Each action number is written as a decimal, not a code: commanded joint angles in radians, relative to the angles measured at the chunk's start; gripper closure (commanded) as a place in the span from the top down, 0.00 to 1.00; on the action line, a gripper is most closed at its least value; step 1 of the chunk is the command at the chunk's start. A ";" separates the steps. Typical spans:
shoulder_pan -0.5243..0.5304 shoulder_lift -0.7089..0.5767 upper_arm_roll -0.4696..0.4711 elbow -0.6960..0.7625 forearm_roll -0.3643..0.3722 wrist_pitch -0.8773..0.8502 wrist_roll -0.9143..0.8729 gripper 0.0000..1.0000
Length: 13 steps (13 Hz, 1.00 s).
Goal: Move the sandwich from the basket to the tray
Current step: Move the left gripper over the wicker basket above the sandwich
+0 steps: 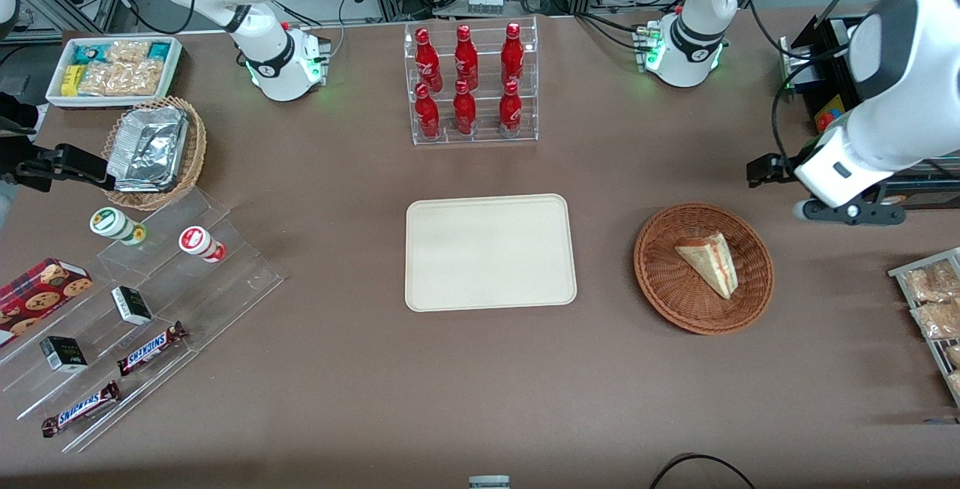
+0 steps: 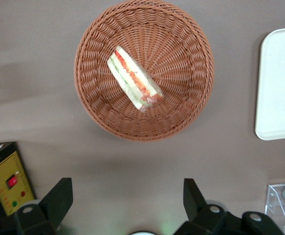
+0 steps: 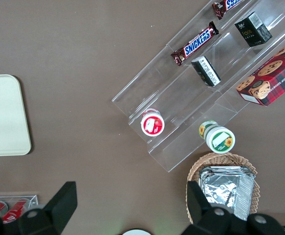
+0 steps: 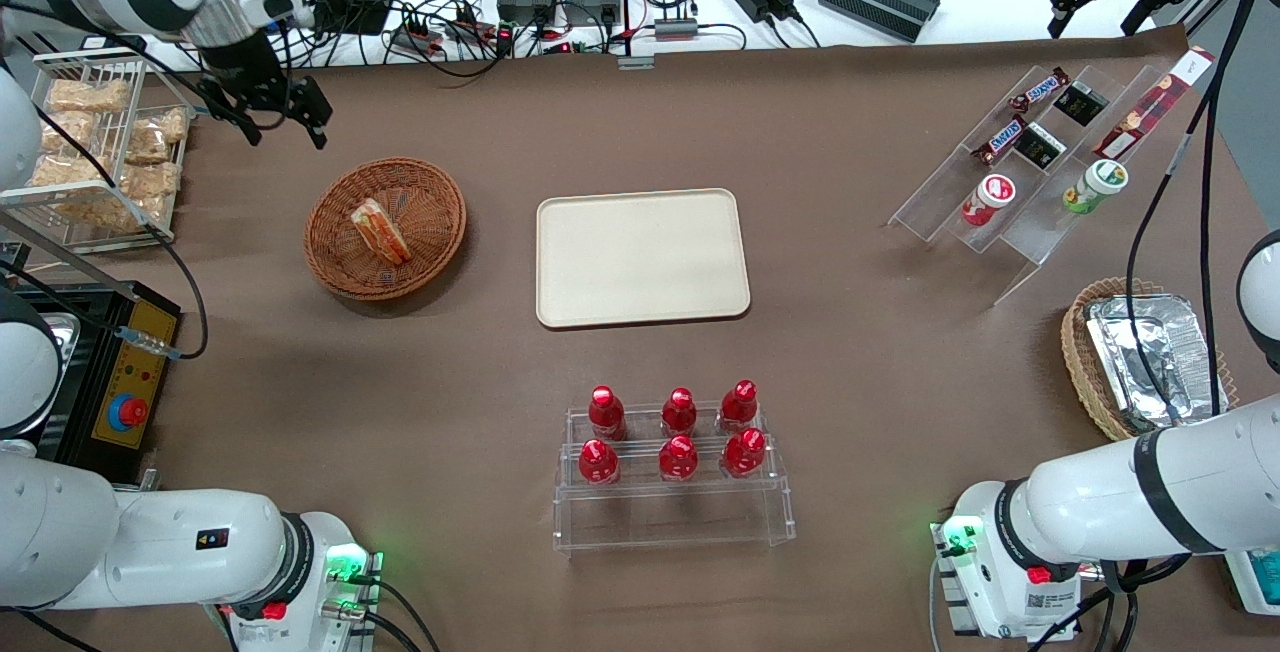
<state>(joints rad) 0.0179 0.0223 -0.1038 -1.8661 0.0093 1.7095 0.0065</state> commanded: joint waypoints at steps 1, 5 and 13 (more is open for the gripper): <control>0.008 -0.022 -0.013 -0.120 0.012 0.123 0.007 1.00; 0.007 -0.019 -0.013 -0.235 0.017 0.293 -0.005 1.00; -0.018 0.073 -0.016 -0.323 0.017 0.579 -0.545 1.00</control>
<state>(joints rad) 0.0147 0.0628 -0.1126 -2.1898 0.0105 2.2484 -0.3846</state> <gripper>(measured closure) 0.000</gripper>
